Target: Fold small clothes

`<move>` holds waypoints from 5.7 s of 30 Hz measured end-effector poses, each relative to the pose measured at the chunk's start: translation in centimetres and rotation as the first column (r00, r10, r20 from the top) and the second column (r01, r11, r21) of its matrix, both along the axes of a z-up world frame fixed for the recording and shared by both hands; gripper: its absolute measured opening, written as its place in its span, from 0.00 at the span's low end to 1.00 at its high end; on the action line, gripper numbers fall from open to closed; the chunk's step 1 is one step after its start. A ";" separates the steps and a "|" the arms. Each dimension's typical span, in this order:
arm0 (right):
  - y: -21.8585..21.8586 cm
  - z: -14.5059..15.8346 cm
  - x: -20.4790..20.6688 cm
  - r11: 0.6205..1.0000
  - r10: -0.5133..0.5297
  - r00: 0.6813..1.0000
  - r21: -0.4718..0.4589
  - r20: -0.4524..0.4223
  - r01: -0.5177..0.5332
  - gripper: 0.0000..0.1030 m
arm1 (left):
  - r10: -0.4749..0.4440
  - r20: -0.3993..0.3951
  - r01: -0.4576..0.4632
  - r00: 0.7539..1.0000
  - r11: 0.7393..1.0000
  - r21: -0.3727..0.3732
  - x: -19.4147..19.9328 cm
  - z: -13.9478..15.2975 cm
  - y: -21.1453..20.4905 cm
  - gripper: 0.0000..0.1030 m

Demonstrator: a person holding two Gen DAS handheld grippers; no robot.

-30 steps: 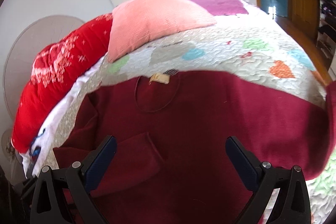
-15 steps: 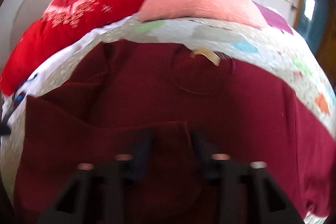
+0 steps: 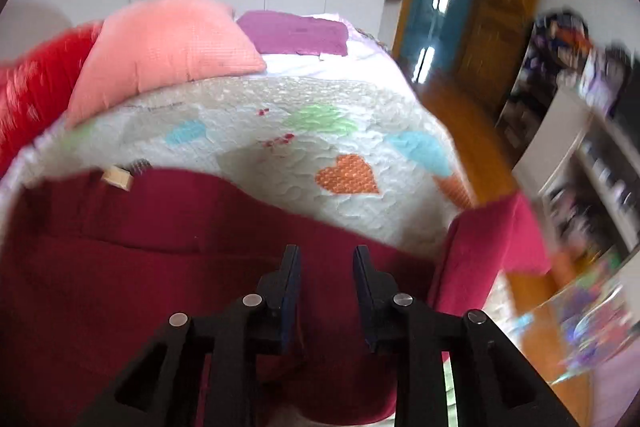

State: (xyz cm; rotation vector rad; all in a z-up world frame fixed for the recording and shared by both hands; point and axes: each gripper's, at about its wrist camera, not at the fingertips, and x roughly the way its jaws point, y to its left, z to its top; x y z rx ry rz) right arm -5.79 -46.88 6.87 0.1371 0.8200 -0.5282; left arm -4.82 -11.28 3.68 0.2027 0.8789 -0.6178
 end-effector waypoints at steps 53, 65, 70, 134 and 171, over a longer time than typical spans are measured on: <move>23.6 -4.4 21.2 0.665 0.698 0.713 0.307 0.070 -0.681 0.37 | 0.158 -0.109 -0.169 0.981 0.981 -0.099 6.0 -2.4 4.3 0.72; 23.5 -4.3 20.8 0.768 0.614 0.788 0.199 0.042 -0.609 0.15 | 0.216 -0.059 -0.220 0.975 0.973 -0.066 5.8 -1.1 6.5 0.72; 20.3 -1.0 13.0 0.793 0.574 0.812 0.173 0.107 -0.584 0.42 | 0.233 -0.074 -0.243 0.970 0.956 -0.166 5.2 -0.2 7.4 0.72; -9.3 -3.2 -14.4 0.913 -0.406 0.913 0.028 -0.037 0.407 0.65 | 0.054 0.026 -0.049 0.998 0.985 -0.165 1.6 0.4 -0.5 0.72; -17.7 -4.2 -23.1 0.735 -0.443 0.859 0.652 0.257 0.184 0.11 | 0.028 0.069 -0.016 0.997 0.986 -0.166 -3.0 4.1 -2.4 0.72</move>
